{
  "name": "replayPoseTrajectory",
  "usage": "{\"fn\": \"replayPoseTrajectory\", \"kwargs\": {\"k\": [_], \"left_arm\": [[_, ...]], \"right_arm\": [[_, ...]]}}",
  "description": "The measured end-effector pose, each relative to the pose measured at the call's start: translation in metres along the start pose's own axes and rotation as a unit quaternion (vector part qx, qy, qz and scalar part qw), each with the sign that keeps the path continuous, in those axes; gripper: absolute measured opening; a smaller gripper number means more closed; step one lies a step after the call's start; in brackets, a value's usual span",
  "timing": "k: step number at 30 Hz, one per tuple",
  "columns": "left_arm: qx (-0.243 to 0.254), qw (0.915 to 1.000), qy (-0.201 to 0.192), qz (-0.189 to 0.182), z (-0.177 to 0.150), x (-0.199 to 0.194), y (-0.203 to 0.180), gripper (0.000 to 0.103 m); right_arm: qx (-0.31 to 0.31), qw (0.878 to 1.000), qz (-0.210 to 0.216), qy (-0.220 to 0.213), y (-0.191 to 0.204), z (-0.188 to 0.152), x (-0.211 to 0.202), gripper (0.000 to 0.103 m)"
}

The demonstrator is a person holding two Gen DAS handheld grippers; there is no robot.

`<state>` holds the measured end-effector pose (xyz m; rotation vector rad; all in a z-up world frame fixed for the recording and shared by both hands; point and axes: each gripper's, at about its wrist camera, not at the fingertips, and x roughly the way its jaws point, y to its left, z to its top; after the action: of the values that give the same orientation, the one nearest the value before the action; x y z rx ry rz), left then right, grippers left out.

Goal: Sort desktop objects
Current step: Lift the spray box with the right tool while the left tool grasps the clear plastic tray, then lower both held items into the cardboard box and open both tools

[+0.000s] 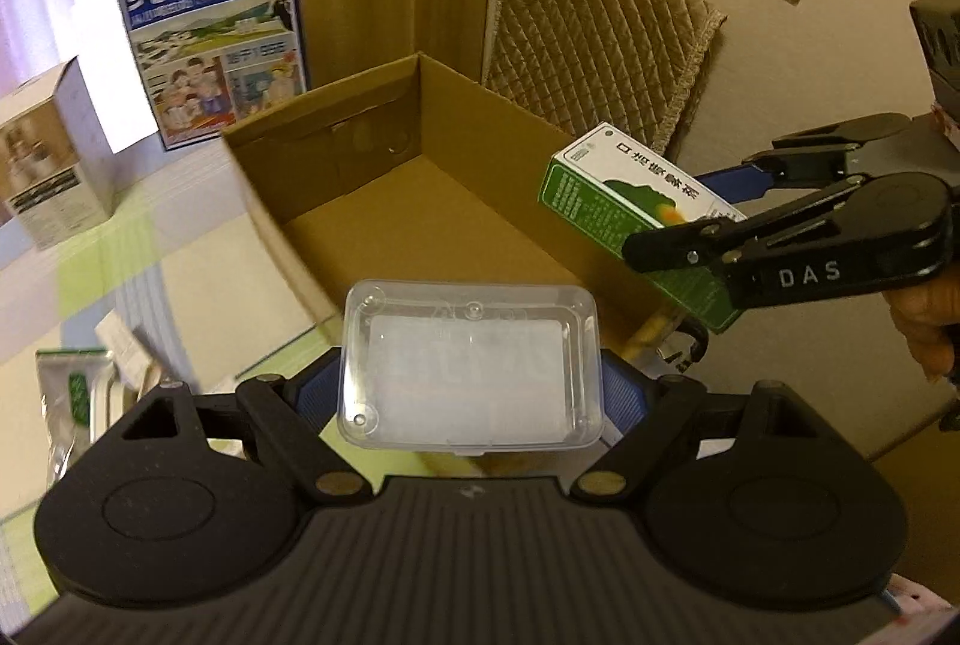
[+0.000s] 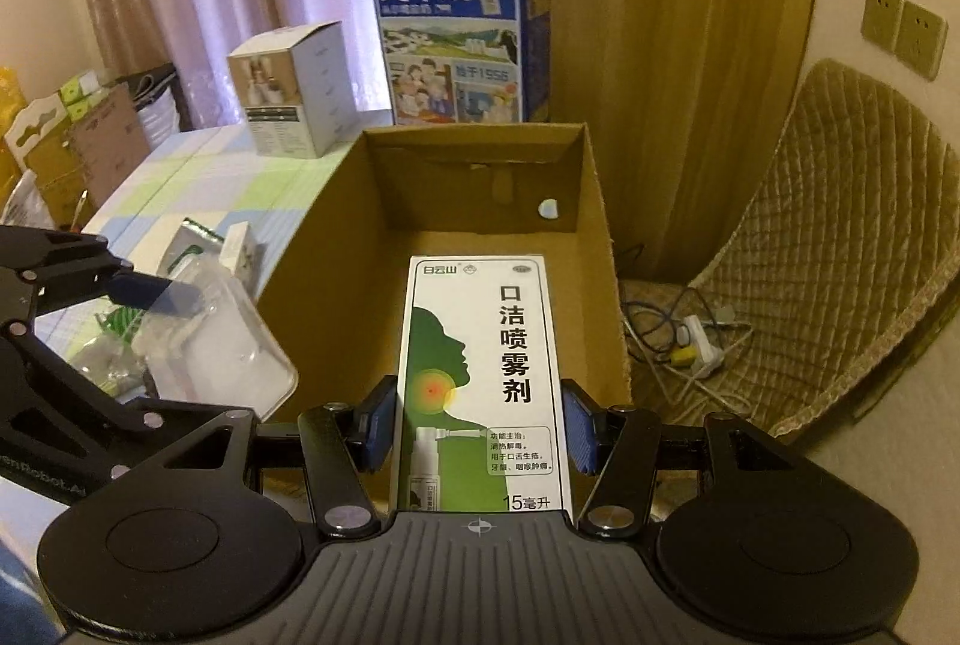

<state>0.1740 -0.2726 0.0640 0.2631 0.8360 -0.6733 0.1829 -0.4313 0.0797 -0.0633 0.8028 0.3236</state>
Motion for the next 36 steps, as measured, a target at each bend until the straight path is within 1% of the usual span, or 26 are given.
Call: {"fn": "replayPoseTrajectory", "kwargs": {"k": [3,8,11,13,19,25,30,34,36], "left_arm": [[0.011,0.9999,-0.001,-0.002,0.009,0.015,-0.001,0.084],[0.013,0.9998,-0.007,-0.014,0.016,0.028,-0.002,0.084],[0.004,0.9997,-0.007,-0.023,0.017,0.034,0.0,0.084],[-0.017,0.9996,-0.002,-0.021,0.016,0.038,0.004,0.084],[-0.044,0.9988,-0.017,-0.013,0.003,0.03,0.016,0.084],[-0.058,0.9979,-0.026,-0.013,-0.001,0.025,0.015,0.084],[-0.074,0.9959,-0.044,-0.029,-0.003,0.019,0.016,0.089],[-0.07,0.9964,-0.045,-0.014,-0.004,0.017,0.014,0.089],[-0.076,0.9958,-0.05,-0.011,-0.006,0.014,0.016,0.089]], "right_arm": [[0.007,1.0,0.0,0.002,-0.006,0.002,0.008,0.052],[0.019,1.0,0.001,0.0,-0.011,0.004,0.016,0.052],[0.027,1.0,0.001,-0.001,-0.013,0.005,0.02,0.052],[0.03,1.0,0.001,-0.001,-0.013,0.005,0.022,0.052],[0.034,0.999,0.001,-0.003,-0.011,0.007,0.027,0.052],[0.041,0.999,0.003,-0.006,-0.009,0.008,0.029,0.052],[0.044,0.999,0.003,-0.007,-0.009,0.009,0.03,0.052],[0.047,0.999,0.003,-0.01,-0.01,0.009,0.029,0.052],[0.048,0.999,0.004,-0.01,-0.009,0.008,0.03,0.052]]}}
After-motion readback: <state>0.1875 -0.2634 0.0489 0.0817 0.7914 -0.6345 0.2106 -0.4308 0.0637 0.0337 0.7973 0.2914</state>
